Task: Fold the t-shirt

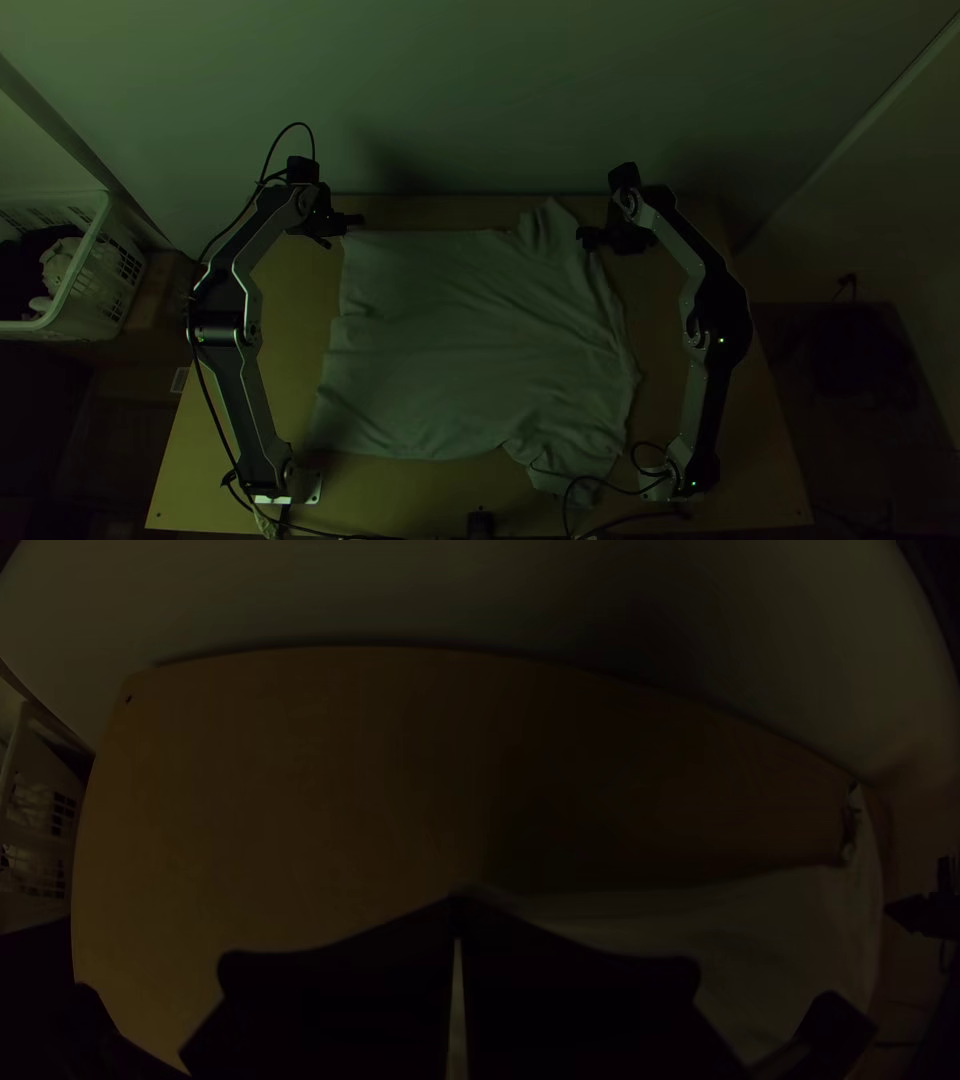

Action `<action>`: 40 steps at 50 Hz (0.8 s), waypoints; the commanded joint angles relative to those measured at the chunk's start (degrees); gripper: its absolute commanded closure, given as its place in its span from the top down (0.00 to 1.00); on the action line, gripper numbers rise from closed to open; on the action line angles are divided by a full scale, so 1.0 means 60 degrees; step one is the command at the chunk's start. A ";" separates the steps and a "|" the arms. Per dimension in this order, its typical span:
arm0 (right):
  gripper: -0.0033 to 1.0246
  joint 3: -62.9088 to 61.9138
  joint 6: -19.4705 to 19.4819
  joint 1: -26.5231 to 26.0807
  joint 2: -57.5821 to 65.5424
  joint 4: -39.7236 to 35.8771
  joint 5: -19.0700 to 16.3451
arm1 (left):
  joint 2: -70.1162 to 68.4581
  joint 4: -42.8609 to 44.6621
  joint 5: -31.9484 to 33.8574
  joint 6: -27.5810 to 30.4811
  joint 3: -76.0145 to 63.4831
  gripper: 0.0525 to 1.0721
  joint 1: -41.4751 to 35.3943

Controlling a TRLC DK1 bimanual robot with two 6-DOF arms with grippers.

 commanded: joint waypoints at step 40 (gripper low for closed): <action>0.49 0.1380 0.0230 0.0355 0.1509 -0.0655 0.0322 | -0.0352 -0.0016 -0.0053 0.0070 -0.0122 0.03 0.0192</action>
